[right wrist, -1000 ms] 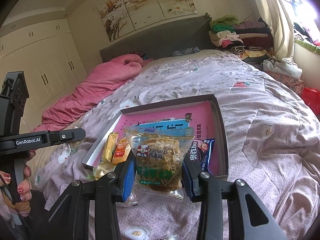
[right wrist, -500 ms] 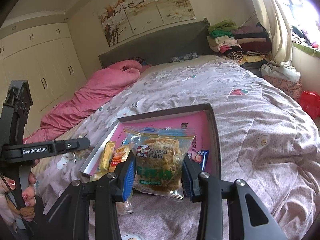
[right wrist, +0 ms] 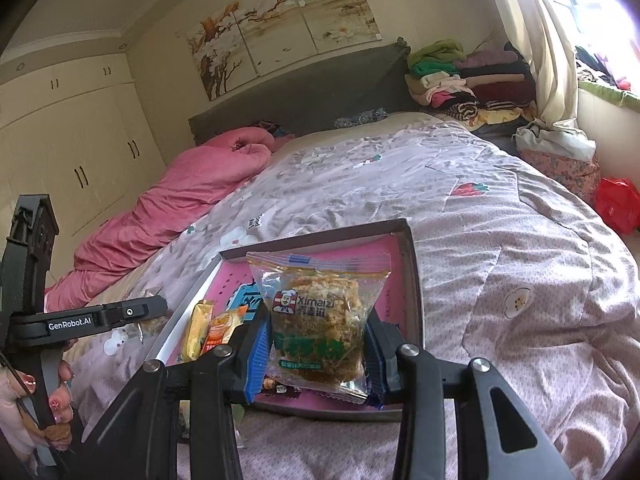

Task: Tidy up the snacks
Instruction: 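Lower the Kimaizi bag and the pastry pack over the tray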

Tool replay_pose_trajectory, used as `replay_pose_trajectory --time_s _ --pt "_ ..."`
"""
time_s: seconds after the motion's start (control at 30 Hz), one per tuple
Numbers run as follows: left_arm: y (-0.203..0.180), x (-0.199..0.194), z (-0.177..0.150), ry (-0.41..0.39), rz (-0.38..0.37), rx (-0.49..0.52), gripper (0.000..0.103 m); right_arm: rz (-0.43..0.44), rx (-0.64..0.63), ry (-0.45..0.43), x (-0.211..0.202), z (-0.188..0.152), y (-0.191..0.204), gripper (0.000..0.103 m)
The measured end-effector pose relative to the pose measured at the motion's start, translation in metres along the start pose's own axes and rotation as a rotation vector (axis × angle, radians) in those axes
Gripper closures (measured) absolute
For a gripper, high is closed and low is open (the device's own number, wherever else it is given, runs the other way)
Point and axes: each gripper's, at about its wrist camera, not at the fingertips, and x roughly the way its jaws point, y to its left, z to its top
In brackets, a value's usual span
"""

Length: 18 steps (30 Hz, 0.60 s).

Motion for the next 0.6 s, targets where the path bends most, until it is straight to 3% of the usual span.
replay_pose_trajectory --time_s 0.6 --pt "0.008 0.039 -0.011 0.075 0.029 -0.020 0.069 -0.063 0.040 -0.005 0.013 0.011 -0.026 0.062"
